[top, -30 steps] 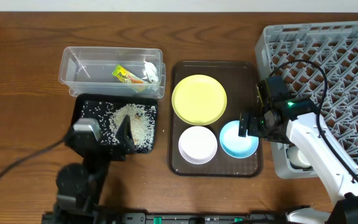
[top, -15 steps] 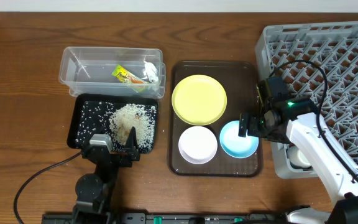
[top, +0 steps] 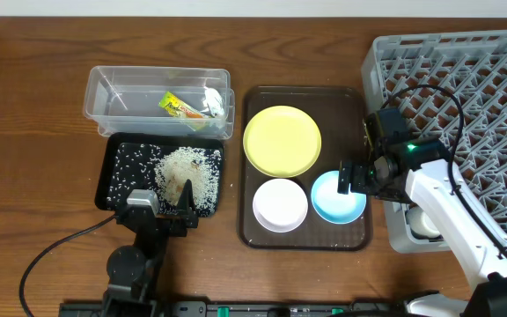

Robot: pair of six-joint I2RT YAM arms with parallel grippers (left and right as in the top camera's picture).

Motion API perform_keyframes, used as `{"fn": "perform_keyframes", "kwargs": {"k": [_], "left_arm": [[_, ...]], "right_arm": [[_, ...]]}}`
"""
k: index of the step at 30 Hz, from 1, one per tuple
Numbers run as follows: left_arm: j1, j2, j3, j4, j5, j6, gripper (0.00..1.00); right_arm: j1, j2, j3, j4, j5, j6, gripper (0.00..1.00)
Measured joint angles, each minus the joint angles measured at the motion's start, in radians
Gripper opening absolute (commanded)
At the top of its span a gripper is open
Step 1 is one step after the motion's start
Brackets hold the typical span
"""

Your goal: Sort waste into correct bins and load items into the dishwasher rack

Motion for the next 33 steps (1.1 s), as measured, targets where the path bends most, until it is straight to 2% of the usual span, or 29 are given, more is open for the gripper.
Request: {"fn": "perform_keyframes", "kwargs": {"k": [4,8,14,19,23,24,25,27,28,29,33], "left_arm": [[0.000,0.000,0.000,0.000,0.000,0.000,0.93],[0.000,0.000,0.000,0.000,0.000,0.000,0.93],[0.000,0.000,0.000,0.000,0.000,0.000,0.93],[0.000,0.000,0.000,0.000,0.000,0.000,0.93],[0.000,0.000,0.000,0.000,0.000,0.000,0.94],[0.000,0.000,0.000,0.000,0.000,0.000,0.94],[0.000,0.000,0.000,0.000,0.000,0.000,0.94],[0.000,0.000,0.000,0.000,0.000,0.000,0.93],[0.000,0.000,0.000,0.000,0.000,0.000,0.93],[0.000,0.000,0.000,0.000,0.000,0.000,0.93],[0.000,0.000,0.000,0.000,0.000,0.000,0.93]], "right_arm": [[0.000,0.000,0.000,-0.015,0.000,-0.014,0.99],[0.000,0.000,0.000,-0.096,0.001,-0.104,0.99],[0.000,0.000,0.000,-0.089,0.002,-0.182,0.99],[0.000,0.000,0.000,-0.068,-0.004,-0.192,0.99],[0.000,0.000,0.000,-0.001,-0.097,-0.125,0.99],[0.000,0.000,0.000,0.012,-0.122,-0.113,0.91],[0.000,0.000,0.000,0.024,-0.140,-0.107,0.78],[0.001,0.000,-0.001,0.047,-0.171,-0.079,0.75],[0.002,0.000,-0.003,0.057,-0.179,-0.063,0.79],[0.005,0.000,-0.010,0.068,-0.183,-0.047,0.79],[0.025,0.000,-0.067,0.096,-0.156,-0.010,0.75]]}}
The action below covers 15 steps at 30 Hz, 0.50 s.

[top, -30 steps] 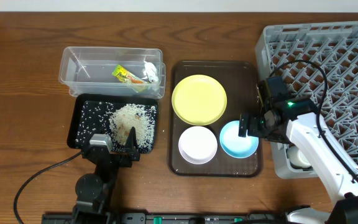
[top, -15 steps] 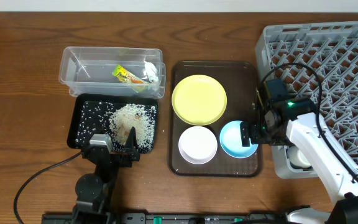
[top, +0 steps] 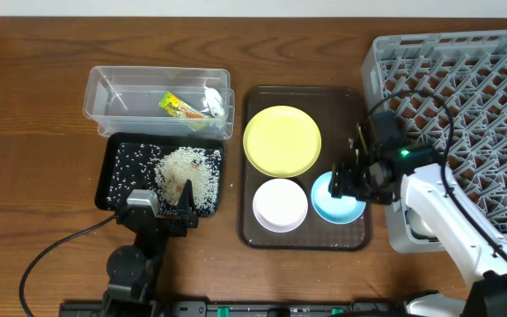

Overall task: Sort waste into correct bins and load items into the dishwasher rack
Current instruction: 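Lift the blue bowl with the right gripper and place it in the rack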

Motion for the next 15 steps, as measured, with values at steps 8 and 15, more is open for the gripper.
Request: {"fn": "perform_keyframes", "kwargs": {"k": [8,15], "left_arm": [[0.000,0.000,0.000,0.000,0.000,0.000,0.94],[0.000,0.000,0.000,0.000,0.000,0.000,0.93]], "right_arm": [[0.000,0.000,-0.073,0.009,0.179,0.074,0.63],[0.000,0.000,-0.107,0.085,0.201,0.108,0.25]]}}
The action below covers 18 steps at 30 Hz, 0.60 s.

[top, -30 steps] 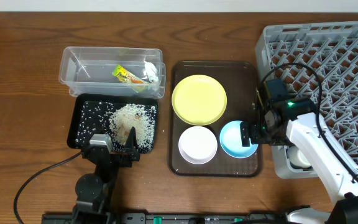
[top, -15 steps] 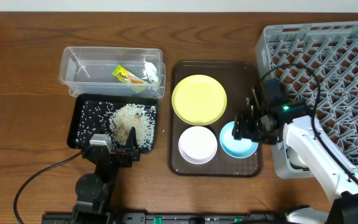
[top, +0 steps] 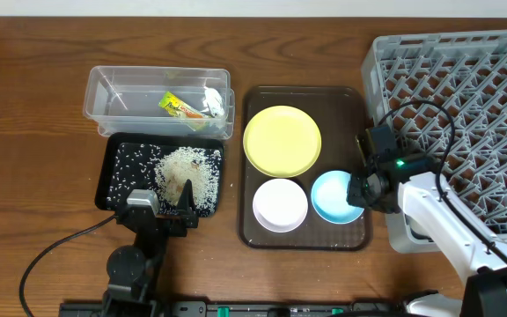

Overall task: Sort waste into correct bins and load items into the dishwasher rack
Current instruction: 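Lift the blue bowl with the right gripper and place it in the rack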

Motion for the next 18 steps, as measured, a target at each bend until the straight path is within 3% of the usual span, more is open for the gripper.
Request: {"fn": "perform_keyframes", "kwargs": {"k": [2,4,11,18], "left_arm": [[0.000,0.000,0.000,0.000,0.000,0.000,0.93],[0.000,0.000,0.000,0.000,0.000,0.000,0.93],[0.000,0.000,0.000,0.000,0.000,0.000,0.93],[0.000,0.000,0.001,-0.002,0.000,0.000,0.93]], "right_arm": [[0.000,0.000,-0.039,0.034,0.000,0.020,0.10],[0.000,0.000,-0.062,0.046,-0.003,0.026,0.01],[0.000,-0.008,-0.025,0.003,-0.014,0.013,0.01],[0.000,-0.129,0.190,-0.168,0.145,-0.019,0.02]]}}
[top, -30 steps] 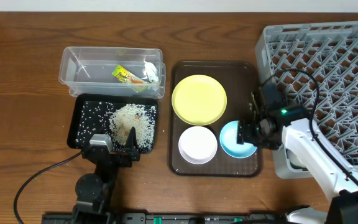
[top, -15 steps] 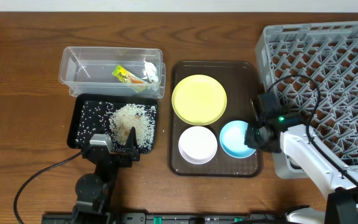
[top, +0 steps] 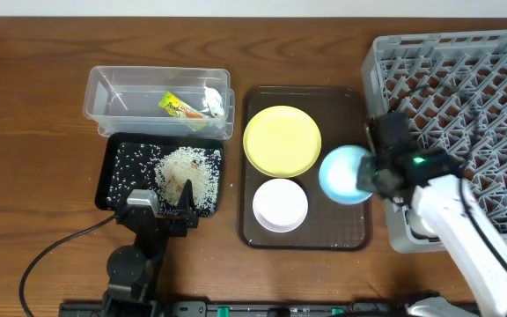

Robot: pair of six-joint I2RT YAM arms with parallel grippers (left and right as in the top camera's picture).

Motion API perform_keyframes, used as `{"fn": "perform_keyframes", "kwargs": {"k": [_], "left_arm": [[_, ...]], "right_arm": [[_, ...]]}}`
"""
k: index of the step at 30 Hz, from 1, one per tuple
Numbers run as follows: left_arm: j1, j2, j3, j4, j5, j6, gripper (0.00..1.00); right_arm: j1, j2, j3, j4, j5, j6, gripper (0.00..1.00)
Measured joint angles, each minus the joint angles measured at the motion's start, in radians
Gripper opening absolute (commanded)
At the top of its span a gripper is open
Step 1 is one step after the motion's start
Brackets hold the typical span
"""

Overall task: Sort waste into correct bins and load items into the dishwasher rack
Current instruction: 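Lift the blue bowl with the right gripper and place it in the rack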

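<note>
My right gripper [top: 365, 174] is shut on the rim of a light blue bowl [top: 342, 174], which is tipped up above the right side of the brown tray [top: 262, 238]. A yellow plate [top: 282, 140] and a white bowl [top: 280, 204] lie on the tray. The grey dishwasher rack [top: 465, 97] stands to the right. My left gripper [top: 167, 210] rests at the front edge of the black bin [top: 117, 176]; its fingers do not show well enough to tell their state.
A clear plastic bin [top: 158, 102] at the back left holds a yellow wrapper [top: 180, 107] and crumpled white paper [top: 213, 102]. The black bin holds scattered rice-like food waste [top: 186, 172]. A cable runs from the left arm toward the front left.
The right gripper was at the blue bowl's right rim as it lay flat on the tray. Now the bowl is lifted and tilted, higher and slightly farther back.
The right gripper stood over the right edge of the blue bowl, which lay flat on the tray. It stayed at the bowl's rim through the following moments. Now the bowl is tipped up off the tray in that gripper. The left arm has not moved.
</note>
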Motion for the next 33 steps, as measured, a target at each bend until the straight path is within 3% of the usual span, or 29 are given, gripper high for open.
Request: {"fn": "perform_keyframes", "kwargs": {"k": [8,15,21,33], "left_arm": [[0.000,0.000,0.000,0.000,0.000,0.000,0.93],[0.000,0.000,0.000,0.000,0.000,0.000,0.94],[0.000,0.000,0.000,0.000,0.000,0.000,0.93],[0.000,0.000,0.000,0.000,0.000,0.000,0.94]], "right_arm": [[0.000,-0.182,0.145,-0.018,0.496,-0.006,0.01],[-0.012,-0.123,0.139,-0.013,0.794,-0.007,0.02],[-0.051,-0.001,0.137,0.001,0.899,-0.036,0.02],[-0.158,0.246,0.134,-0.012,0.925,-0.098,0.01]]}}
